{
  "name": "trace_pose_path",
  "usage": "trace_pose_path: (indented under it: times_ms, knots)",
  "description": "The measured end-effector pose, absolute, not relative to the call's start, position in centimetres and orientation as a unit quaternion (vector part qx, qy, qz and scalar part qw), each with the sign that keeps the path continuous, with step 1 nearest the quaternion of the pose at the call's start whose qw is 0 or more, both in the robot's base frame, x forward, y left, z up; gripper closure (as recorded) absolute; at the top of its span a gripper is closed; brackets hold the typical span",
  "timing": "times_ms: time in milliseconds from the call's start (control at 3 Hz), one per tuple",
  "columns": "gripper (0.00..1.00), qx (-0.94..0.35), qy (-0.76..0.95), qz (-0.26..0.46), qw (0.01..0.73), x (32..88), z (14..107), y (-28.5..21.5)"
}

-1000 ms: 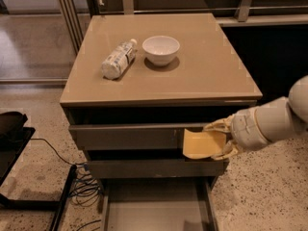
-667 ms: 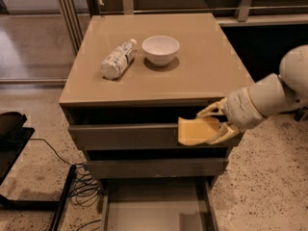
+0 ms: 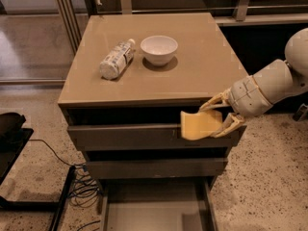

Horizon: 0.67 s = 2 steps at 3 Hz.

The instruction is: Pick sponge from bottom drawer and place on counter

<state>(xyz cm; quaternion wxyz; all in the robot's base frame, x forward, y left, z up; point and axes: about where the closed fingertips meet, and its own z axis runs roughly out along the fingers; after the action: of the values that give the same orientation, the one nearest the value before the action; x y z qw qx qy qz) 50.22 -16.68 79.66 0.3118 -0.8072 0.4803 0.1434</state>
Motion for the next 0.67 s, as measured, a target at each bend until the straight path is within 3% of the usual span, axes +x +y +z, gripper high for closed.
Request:
trace_pose_path:
  times_ms: [667]
  knots:
    - [1.00, -0.751, 0.543, 0.094, 0.364, 51.7, 83.1, -16.3]
